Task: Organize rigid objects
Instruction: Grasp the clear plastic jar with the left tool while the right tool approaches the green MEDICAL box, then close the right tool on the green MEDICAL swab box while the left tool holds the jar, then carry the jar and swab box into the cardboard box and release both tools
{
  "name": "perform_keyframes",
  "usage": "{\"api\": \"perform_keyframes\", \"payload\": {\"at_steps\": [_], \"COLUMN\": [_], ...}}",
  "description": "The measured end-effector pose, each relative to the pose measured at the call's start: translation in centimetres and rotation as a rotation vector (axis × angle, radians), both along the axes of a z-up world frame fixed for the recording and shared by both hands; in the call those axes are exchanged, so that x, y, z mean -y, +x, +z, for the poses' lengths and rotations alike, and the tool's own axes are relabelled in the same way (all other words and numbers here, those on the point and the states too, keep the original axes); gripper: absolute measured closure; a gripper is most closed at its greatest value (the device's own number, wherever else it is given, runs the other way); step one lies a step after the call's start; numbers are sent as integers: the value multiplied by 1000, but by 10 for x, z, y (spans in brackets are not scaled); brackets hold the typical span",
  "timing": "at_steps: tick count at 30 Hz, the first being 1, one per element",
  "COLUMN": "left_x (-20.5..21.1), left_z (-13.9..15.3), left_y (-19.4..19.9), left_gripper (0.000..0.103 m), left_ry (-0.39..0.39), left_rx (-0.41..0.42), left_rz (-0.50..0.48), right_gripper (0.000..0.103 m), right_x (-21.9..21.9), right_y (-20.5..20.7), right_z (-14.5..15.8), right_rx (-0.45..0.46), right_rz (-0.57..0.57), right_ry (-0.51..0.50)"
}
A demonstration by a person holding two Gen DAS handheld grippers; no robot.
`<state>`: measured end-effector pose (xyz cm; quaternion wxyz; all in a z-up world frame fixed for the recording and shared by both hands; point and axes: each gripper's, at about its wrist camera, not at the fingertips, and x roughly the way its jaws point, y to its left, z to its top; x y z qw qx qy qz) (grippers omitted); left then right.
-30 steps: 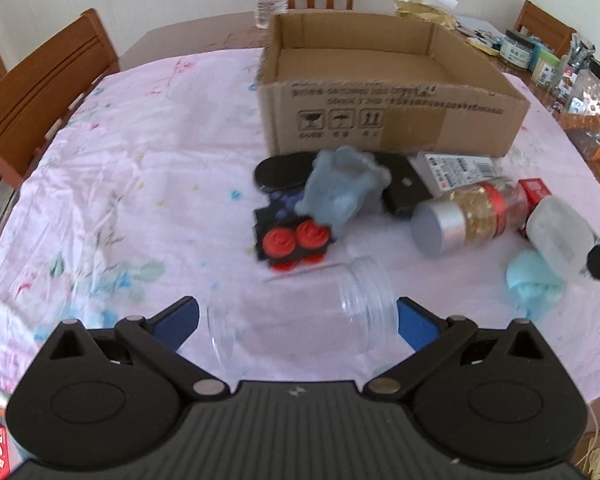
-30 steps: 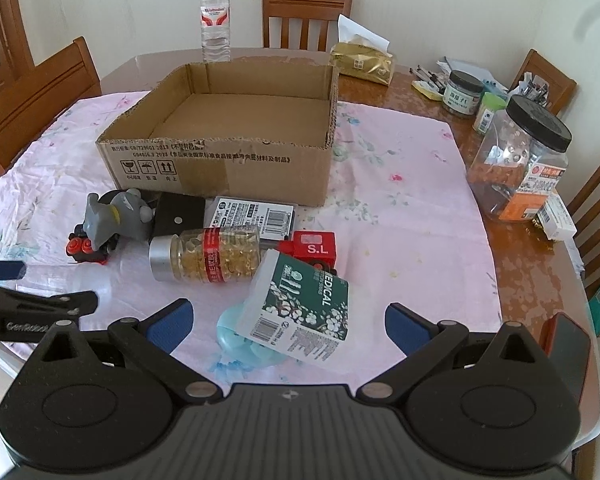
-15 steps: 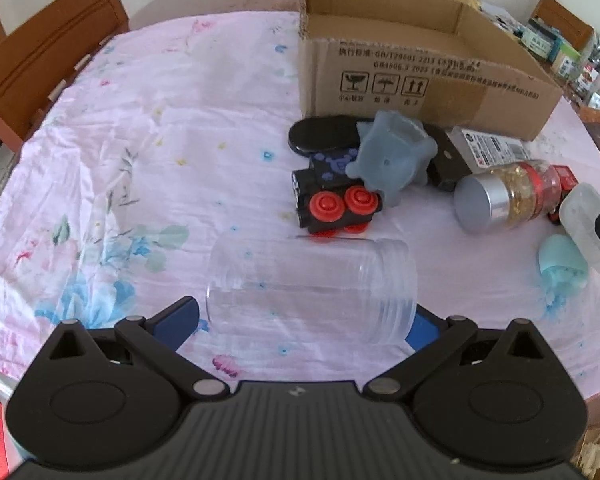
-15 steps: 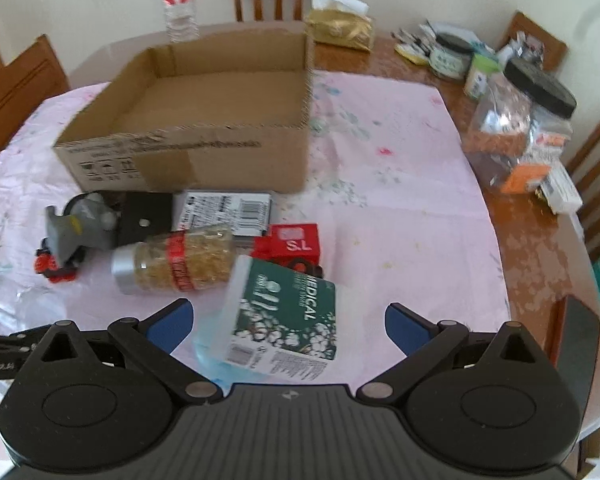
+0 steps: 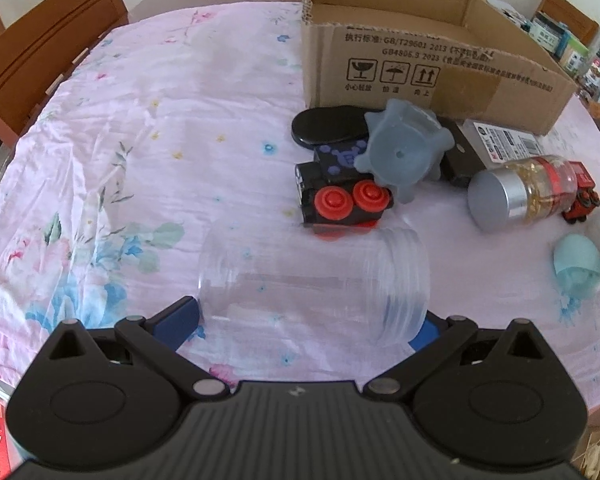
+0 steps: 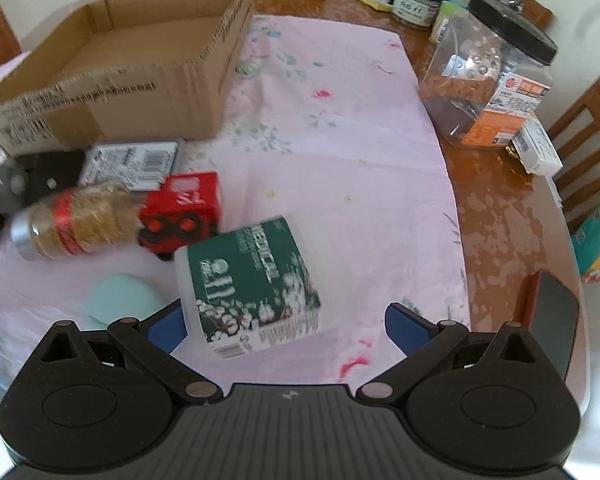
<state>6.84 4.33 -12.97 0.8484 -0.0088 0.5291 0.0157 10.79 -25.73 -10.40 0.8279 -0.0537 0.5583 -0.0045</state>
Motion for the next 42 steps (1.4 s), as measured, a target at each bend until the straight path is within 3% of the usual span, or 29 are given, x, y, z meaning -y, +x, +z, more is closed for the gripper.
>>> {"api": "perform_keyframes", "payload": {"at_steps": [7,11,19,23,30,36,42], "left_x": [2,3,7,17,17,16,11], "left_z": [1,2,1,4,10,16,18], "left_y": [-2,-5,-15,-16,-10,-3,3], "left_gripper": [0,0,0,1,1,8,11], "left_ry": [1,1,14,83,94,61,34], "left_rx": [0,15,79,103,129,136,116], "left_rz": [57,71,101,83,57,23,13], "right_gripper": [0,0,0,0,0,0,13], "right_x": [7,16,20,18,10,-1,-7], "right_y": [0,2,-7,-5,8,10,11], "right_z": [-18,-22,-24,-25,-21,-7,-6], "right_rx": [-32,-27,80,116,37,37,19], "right_rz": [130,144,212,239,260,293,305], "right_ry": [-4,72,86,93,78,43,-5]}}
